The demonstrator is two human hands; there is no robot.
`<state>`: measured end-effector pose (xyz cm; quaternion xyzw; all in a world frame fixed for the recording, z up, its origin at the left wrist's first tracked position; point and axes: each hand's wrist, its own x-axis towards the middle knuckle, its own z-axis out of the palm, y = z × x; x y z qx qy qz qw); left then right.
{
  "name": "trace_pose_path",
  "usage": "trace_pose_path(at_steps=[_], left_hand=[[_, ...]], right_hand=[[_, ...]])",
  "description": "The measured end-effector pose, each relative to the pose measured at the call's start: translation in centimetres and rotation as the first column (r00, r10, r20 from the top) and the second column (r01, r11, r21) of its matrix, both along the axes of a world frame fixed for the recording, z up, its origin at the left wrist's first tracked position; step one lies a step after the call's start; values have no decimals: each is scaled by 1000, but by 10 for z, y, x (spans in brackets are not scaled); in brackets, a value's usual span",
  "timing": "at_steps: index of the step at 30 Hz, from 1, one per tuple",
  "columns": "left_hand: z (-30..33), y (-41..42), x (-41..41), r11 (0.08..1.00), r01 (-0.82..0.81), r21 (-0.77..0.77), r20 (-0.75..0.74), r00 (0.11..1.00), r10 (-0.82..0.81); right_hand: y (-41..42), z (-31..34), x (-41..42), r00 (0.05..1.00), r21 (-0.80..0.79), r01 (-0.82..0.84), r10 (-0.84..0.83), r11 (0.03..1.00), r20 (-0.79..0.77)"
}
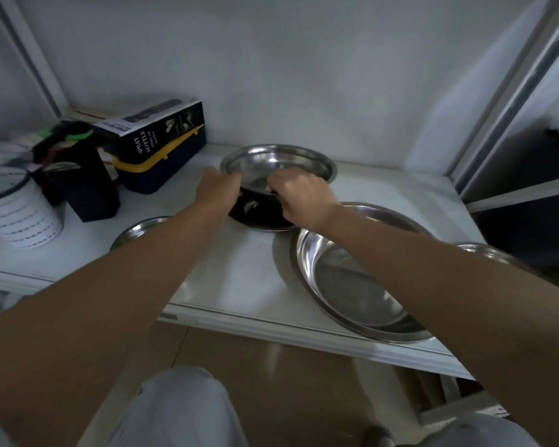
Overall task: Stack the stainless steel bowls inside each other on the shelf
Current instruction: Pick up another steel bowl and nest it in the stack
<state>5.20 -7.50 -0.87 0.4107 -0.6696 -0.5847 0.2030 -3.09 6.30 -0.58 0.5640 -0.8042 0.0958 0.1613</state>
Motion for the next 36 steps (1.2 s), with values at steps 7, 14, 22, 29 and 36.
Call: trace_pose_path(at_steps=[7, 14, 22, 29, 36], left_hand=[[-27, -11, 0, 992, 2, -124, 100, 995, 11], [-38, -11, -1, 948, 113, -297, 320, 947, -13], [-37, -4, -11, 976, 126, -177, 347, 936, -58], [-37, -1, -10, 995, 22, 94, 155, 987, -37], [-15, -3, -10, 995, -43, -87, 94, 994, 51]], right_hand=[[-8, -22, 0, 979, 93, -122, 104, 988, 173], [-8, -29, -8, 918, 223, -60, -34, 973, 395], [3, -29, -34, 793, 85, 452, -444, 888, 418], [1, -20, -50, 598, 158, 601, -571, 784, 561], [0, -3, -57, 433, 50, 662, -436, 748, 789]])
